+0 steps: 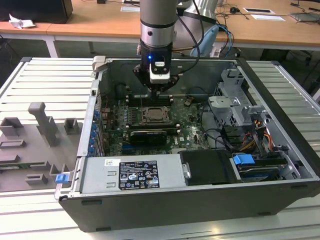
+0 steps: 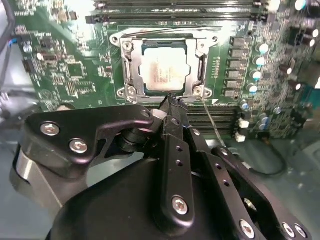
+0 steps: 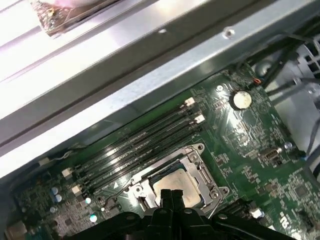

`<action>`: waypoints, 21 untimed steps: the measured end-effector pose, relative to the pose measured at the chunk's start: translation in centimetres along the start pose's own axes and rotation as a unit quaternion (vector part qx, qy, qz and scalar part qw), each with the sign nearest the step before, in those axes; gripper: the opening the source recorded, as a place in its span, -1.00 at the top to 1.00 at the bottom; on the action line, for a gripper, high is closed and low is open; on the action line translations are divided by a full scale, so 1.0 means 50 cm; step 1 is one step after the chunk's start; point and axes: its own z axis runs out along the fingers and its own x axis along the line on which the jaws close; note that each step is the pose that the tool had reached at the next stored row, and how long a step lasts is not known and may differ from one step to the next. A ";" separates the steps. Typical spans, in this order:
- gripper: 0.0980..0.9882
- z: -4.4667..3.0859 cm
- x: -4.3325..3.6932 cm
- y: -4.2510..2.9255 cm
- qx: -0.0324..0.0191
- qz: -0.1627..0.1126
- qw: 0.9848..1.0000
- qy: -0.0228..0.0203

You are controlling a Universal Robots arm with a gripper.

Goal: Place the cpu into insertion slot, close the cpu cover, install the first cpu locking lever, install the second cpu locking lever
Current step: 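Install the first cpu locking lever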

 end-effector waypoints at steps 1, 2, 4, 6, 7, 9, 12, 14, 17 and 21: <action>0.98 0.000 0.000 0.000 0.000 -0.011 1.000 0.001; 0.98 0.001 0.000 0.000 0.000 -0.018 1.000 0.001; 0.98 0.002 0.000 0.000 0.000 -0.039 0.999 0.002; 0.98 0.002 0.001 -0.001 -0.001 -0.053 0.999 0.002; 0.98 0.003 0.005 -0.003 -0.001 -0.056 0.998 0.002; 0.98 0.003 0.015 -0.008 -0.001 -0.058 0.998 0.002; 0.98 0.003 0.023 -0.012 -0.001 -0.075 0.997 0.003; 0.98 0.005 0.023 -0.013 -0.001 -0.106 0.994 0.005; 0.98 0.007 0.023 -0.013 -0.002 -0.140 0.990 0.006; 0.98 0.008 0.024 -0.013 -0.002 -0.176 0.984 0.008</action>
